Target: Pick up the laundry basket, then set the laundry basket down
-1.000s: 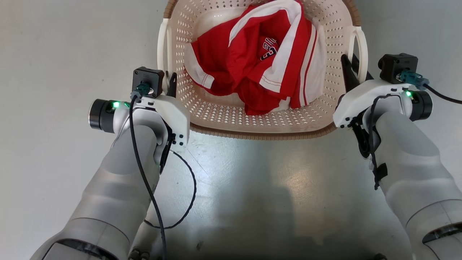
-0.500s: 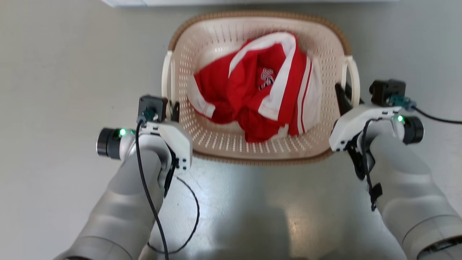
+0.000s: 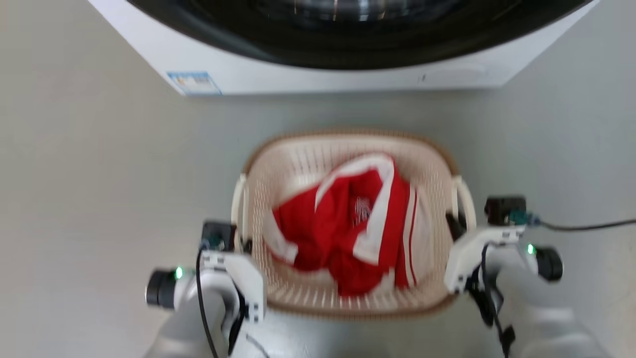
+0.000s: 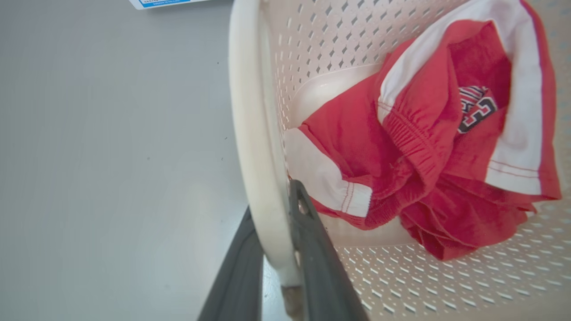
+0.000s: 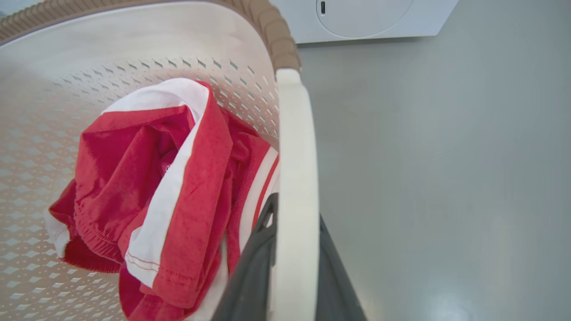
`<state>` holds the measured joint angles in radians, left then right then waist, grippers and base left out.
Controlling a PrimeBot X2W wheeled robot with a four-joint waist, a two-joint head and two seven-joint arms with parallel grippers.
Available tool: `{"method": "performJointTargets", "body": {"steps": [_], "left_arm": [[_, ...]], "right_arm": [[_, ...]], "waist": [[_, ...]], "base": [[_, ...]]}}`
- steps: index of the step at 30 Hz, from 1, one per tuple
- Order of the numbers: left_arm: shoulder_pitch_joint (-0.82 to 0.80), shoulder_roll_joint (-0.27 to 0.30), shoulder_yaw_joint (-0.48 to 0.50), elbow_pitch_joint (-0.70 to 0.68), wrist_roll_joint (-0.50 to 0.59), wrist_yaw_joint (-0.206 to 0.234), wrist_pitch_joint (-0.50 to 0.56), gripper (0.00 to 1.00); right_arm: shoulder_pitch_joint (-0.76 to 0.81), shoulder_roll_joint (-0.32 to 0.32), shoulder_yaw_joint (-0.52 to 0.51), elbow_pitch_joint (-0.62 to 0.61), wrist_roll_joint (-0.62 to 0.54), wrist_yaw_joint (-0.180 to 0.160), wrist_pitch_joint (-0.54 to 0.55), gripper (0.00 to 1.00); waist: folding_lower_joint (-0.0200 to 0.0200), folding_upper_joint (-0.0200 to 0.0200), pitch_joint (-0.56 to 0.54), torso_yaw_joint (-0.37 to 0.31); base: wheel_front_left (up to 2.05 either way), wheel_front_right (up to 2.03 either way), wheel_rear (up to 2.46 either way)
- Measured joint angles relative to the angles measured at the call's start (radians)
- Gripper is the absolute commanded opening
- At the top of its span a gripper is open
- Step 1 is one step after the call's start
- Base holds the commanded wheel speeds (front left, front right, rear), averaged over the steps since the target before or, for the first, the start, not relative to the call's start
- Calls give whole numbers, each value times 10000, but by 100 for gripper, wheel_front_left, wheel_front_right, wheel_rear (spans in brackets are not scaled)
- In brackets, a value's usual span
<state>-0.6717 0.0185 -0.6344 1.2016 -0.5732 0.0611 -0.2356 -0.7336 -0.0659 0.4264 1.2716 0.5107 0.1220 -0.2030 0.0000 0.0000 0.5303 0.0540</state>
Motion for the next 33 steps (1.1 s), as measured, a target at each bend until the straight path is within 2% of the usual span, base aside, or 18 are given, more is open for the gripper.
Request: {"method": "performJointTargets", "body": {"steps": [10, 21, 27, 33], "left_arm": [[1889, 10, -851, 15, -920, 63, 443, 0], [3299, 13, -1296, 391, -1235, 92, 508, 0], [3837, 8, -1465, 493, -1361, 92, 541, 0], [3895, 25, -1592, 522, -1503, 107, 600, 0]], "right_arm": [[1843, 63, 1037, 33, 957, 0, 742, 0], [3421, 105, 2134, -259, 2075, -2, 1154, 0], [3936, 119, 2598, -261, 2619, -2, 1208, 0], [4031, 121, 2980, -261, 2951, -4, 1208, 0]], "waist": [[0, 0, -2109, -5], [0, 0, -4262, -91], [0, 0, -5144, -168], [0, 0, -5482, -191]], "base": [[0, 0, 0], [0, 0, 0], [0, 0, 0], [0, 0, 0]]}}
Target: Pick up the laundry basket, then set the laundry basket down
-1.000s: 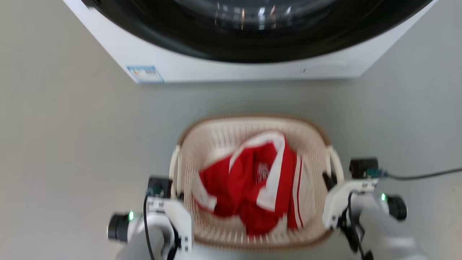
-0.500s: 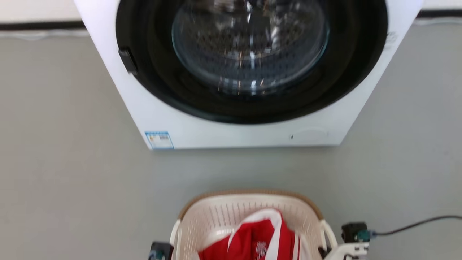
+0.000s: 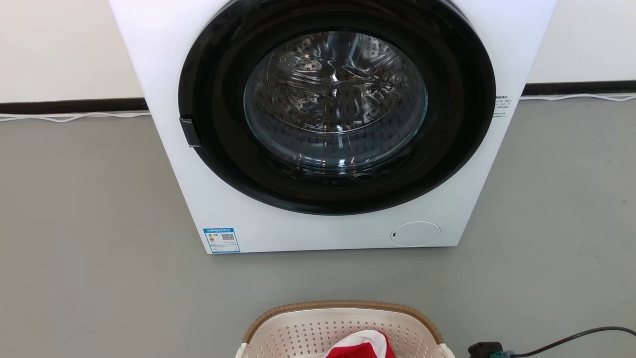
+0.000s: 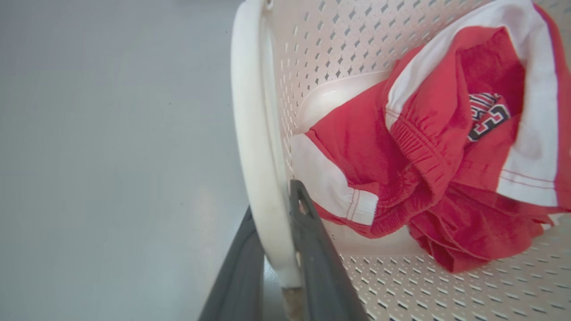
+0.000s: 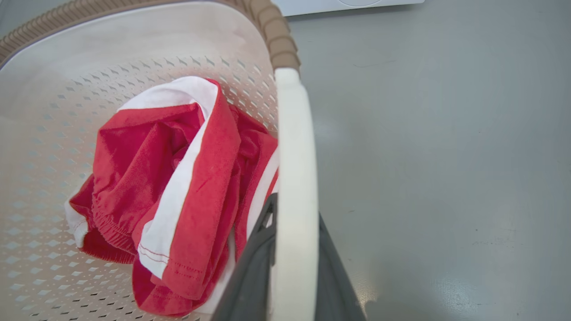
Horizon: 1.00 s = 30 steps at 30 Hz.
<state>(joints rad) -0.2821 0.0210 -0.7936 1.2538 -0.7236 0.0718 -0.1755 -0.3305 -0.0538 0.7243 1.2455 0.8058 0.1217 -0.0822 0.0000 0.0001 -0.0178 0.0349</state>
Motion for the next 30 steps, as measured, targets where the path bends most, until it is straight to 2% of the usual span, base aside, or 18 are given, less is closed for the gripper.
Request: {"method": "performJointTargets", "body": {"steps": [30], "left_arm": [[2, 23, -499, 4, -359, 159, 8, 0]], "right_arm": [[-37, 0, 1496, 257, 1574, -67, -150, 0]], "waist": [[0, 0, -33, 39]], "base": [[0, 0, 0]]}}
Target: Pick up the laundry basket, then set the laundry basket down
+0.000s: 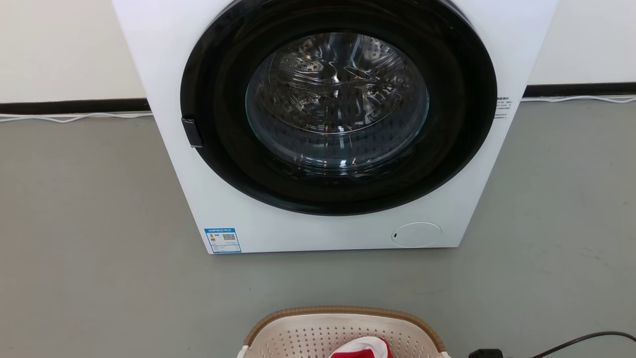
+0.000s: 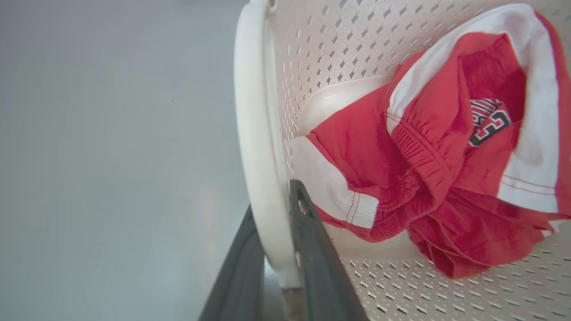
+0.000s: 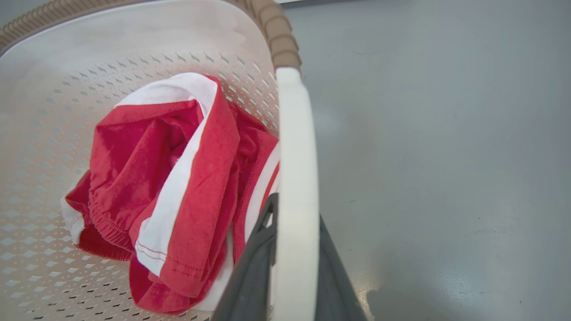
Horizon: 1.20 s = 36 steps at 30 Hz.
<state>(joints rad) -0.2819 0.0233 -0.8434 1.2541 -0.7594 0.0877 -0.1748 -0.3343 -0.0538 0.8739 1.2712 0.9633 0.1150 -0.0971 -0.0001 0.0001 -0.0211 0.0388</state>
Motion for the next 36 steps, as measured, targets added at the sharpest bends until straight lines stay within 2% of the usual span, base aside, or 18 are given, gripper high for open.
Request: {"method": "performJointTargets", "body": {"steps": [19, 31, 36], "left_arm": [[-248, 2, -130, -21, -334, 48, -119, 0], [-2442, 36, 155, -21, -416, 192, -510, 0], [-3468, 44, 263, -46, -416, 240, -631, 0]], "right_arm": [[-602, 15, 529, 205, 447, 2, -186, 0], [-3048, -29, 573, 330, 493, 2, -617, 0], [-4033, -81, 165, 345, 10, 2, -715, 0]], "waist": [[0, 0, 560, 24], [1, 0, 2451, 5], [0, 0, 3448, 56]], "base": [[0, 0, 0], [0, 0, 0], [0, 0, 0]]}}
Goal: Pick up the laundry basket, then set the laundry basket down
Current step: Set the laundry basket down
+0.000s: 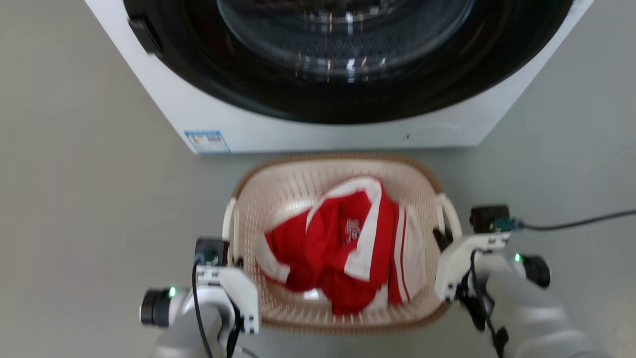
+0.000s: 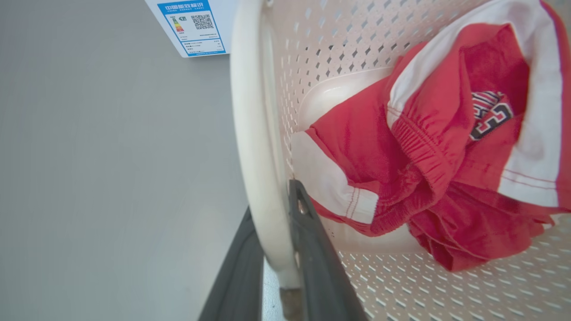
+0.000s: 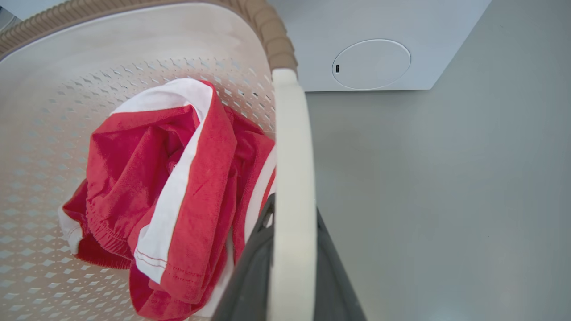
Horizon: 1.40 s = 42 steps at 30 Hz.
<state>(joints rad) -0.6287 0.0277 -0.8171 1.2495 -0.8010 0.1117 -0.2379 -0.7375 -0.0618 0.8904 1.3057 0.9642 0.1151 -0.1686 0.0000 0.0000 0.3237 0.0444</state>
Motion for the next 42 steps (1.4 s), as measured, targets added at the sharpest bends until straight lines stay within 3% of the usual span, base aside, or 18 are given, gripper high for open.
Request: {"method": "performJointTargets", "body": {"steps": [19, 38, 40, 42], "left_arm": [[-2582, 17, 362, -178, 94, 121, -174, 0], [-3316, 107, 980, -719, 834, 466, -174, 0], [-3316, 98, 1035, -727, 880, 466, -176, 0], [-3316, 102, 1093, -740, 911, 466, -176, 0]], "right_arm": [[-2285, -146, -2920, 8, -3210, 0, -186, 0], [-3190, -207, -3994, 0, -4460, 0, -397, 0], [-3190, -211, -4044, 2, -4562, 0, -414, 24], [-3175, -217, -4077, 4, -4686, 8, -430, 36]], "waist": [[0, 0, 3728, 308], [0, 0, 4997, 489], [0, 0, 4973, 486], [0, 0, 4950, 487]], "base": [[0, 0, 0], [0, 0, 0], [0, 0, 0], [0, 0, 0]]}}
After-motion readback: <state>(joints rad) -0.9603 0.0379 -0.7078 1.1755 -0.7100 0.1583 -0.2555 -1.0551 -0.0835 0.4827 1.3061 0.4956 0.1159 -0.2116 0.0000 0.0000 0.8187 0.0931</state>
